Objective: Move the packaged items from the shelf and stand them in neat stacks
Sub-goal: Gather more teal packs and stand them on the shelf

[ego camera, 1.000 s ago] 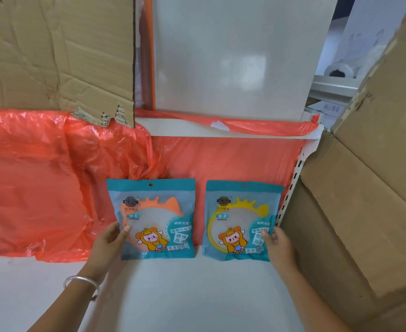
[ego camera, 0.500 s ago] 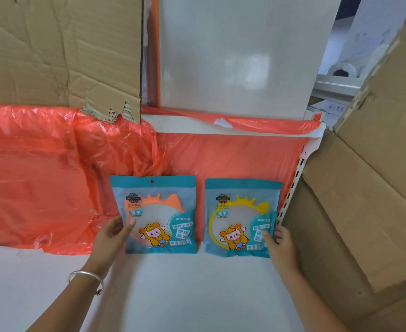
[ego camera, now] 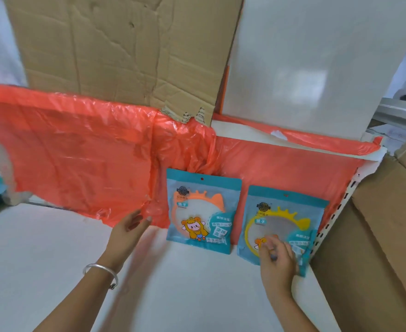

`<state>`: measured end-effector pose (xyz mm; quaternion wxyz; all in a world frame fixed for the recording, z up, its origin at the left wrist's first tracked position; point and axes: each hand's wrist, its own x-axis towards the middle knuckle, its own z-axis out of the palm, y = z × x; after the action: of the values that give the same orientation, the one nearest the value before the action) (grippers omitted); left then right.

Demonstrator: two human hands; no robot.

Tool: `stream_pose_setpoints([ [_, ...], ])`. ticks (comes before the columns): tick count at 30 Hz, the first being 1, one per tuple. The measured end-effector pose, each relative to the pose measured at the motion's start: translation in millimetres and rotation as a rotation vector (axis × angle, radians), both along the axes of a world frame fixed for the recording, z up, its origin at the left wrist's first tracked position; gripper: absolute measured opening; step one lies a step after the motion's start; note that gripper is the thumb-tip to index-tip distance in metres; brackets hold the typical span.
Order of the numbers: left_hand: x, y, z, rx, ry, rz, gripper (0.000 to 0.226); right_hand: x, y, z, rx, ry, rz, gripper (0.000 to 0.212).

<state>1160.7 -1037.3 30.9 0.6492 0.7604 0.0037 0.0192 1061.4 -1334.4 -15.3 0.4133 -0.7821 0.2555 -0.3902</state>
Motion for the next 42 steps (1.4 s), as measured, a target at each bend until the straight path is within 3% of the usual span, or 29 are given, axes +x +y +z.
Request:
stream_pose_setpoints([
  [3,-14,52,13,-0.03,-0.004,0.044,0.041,29,67,13,-0.017,-0.011,0.249,0.02],
  [6,-31,126,21,-0.015,0.01,0.141,0.038,58,150,21,-0.059,-0.072,0.448,0.045],
  [8,-44,182,25,0.013,0.023,0.234,0.038,75,213,28,-0.073,-0.047,0.567,0.051],
  [13,-82,338,29,0.093,0.038,0.483,0.031,92,377,41,0.048,0.147,0.846,0.015],
  [15,-100,398,33,0.106,0.042,0.567,0.029,97,439,46,0.046,0.214,0.919,0.013],
  [21,-135,533,40,0.115,0.064,0.692,0.024,104,581,62,0.075,0.299,1.028,0.019],
  [25,-118,612,11,0.088,0.113,0.688,0.037,118,642,73,0.09,0.299,1.101,0.019],
  [28,-104,619,39,0.069,0.106,0.699,0.029,141,681,81,0.095,0.265,1.128,0.02],
  [30,-87,623,54,0.093,0.09,0.703,0.015,160,705,87,0.066,0.26,1.131,0.015],
  [35,-20,671,53,0.115,0.068,0.685,0.03,224,763,100,0.085,0.279,1.159,0.016],
  [38,24,705,59,0.114,0.084,0.667,0.028,268,793,100,0.097,0.327,1.162,0.012],
  [42,78,749,66,0.126,0.082,0.692,0.023,324,827,108,0.057,0.442,1.183,0.024],
])
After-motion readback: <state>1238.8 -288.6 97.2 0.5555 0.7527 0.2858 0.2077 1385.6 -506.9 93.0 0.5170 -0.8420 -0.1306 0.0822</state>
